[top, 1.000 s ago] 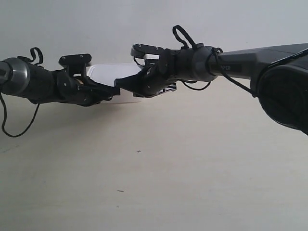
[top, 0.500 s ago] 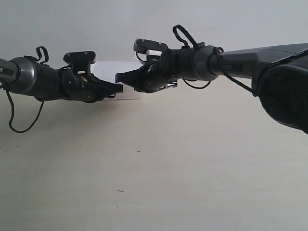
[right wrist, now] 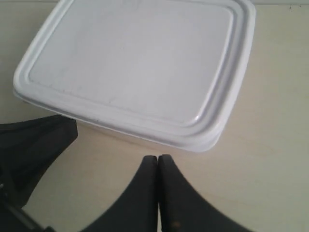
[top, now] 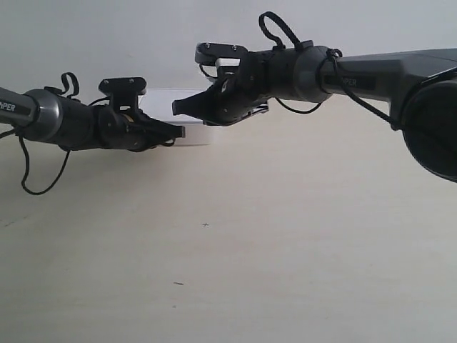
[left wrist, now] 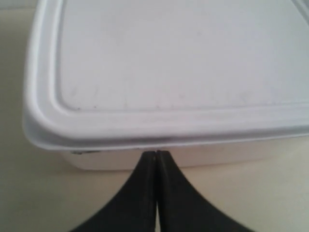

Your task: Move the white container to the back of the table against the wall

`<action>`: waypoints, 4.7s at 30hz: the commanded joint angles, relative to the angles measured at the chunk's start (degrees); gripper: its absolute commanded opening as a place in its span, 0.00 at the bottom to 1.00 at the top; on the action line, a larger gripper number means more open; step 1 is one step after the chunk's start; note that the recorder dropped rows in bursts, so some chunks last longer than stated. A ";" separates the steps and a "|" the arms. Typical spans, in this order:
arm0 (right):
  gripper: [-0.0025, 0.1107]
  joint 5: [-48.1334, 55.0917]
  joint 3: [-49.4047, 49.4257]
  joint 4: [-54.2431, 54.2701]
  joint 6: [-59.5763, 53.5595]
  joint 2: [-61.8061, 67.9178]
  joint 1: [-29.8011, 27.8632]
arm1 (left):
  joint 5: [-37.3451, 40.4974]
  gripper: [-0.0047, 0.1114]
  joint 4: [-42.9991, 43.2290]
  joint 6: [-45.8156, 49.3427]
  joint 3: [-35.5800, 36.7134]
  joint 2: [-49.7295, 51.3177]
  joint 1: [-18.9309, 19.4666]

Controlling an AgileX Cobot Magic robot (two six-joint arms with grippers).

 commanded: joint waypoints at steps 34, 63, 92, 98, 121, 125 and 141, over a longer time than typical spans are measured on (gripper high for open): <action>0.02 5.62 -0.30 -8.94 -1.13 -0.90 -7.02 | 6.50 0.04 0.39 -0.28 -20.52 11.28 -2.99; 0.02 5.61 -0.30 -9.07 -1.75 -0.90 -7.02 | 5.33 0.04 0.85 4.29 -22.54 12.53 -0.10; 0.02 9.15 -0.30 -9.07 -2.78 -1.84 -7.02 | 1.12 0.04 -1.93 4.25 2.06 -9.17 0.81; 0.02 11.26 2.67 -2.68 -11.21 -5.52 -6.88 | -17.13 0.04 -1.56 -0.66 26.91 -26.23 1.22; 0.02 -29.34 75.44 5.12 -10.25 -61.93 -6.88 | -34.06 0.04 3.91 -17.17 74.19 -66.31 1.43; 0.02 -27.51 81.85 5.12 -10.25 -71.62 -6.88 | -33.94 0.04 4.30 -18.73 79.91 -75.47 1.43; 0.02 2.24 89.65 8.23 -8.52 -116.11 -6.88 | -15.15 0.04 16.15 -25.35 83.13 -106.70 1.43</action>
